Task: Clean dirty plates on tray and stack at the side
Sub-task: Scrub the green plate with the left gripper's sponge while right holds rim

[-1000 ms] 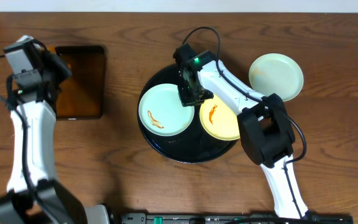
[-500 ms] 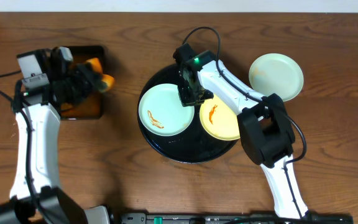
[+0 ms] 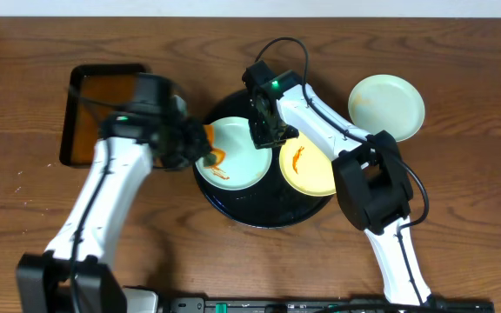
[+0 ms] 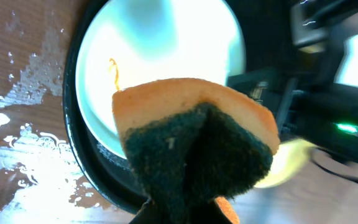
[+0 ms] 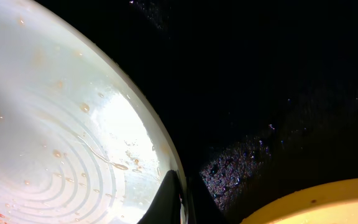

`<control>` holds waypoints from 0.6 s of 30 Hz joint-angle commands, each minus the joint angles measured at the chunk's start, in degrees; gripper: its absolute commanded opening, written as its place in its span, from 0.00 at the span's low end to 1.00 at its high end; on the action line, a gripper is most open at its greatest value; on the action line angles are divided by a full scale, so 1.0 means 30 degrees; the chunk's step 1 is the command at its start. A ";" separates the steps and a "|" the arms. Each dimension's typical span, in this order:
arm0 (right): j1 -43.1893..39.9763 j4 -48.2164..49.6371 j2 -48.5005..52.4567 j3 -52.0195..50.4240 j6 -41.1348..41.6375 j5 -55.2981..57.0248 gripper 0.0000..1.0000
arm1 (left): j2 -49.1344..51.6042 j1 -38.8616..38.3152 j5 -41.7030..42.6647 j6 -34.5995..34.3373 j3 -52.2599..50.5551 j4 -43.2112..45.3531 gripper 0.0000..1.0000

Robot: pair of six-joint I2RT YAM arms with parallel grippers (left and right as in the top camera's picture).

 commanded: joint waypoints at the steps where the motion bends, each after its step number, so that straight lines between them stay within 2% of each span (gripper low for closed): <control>1: 0.0328 0.0160 0.0138 -0.0080 -0.0007 0.0612 0.01 | 0.0991 -0.1282 -0.3381 -0.2761 0.0138 0.0510 0.08; 6: 0.0328 0.0153 0.0138 -0.0080 0.0175 0.0444 0.01 | 0.2790 -0.2084 -0.3381 -0.3002 0.0138 0.2572 0.07; 10: 0.0328 0.0160 0.0138 -0.0080 0.0168 0.0233 0.01 | 0.4495 -0.2084 -0.3373 -0.4124 0.0138 0.4000 0.07; 18: 0.0328 0.0233 0.0138 -0.0080 0.0175 0.0233 0.01 | 0.6448 -0.2805 -0.3184 -0.4422 0.0138 0.4969 0.08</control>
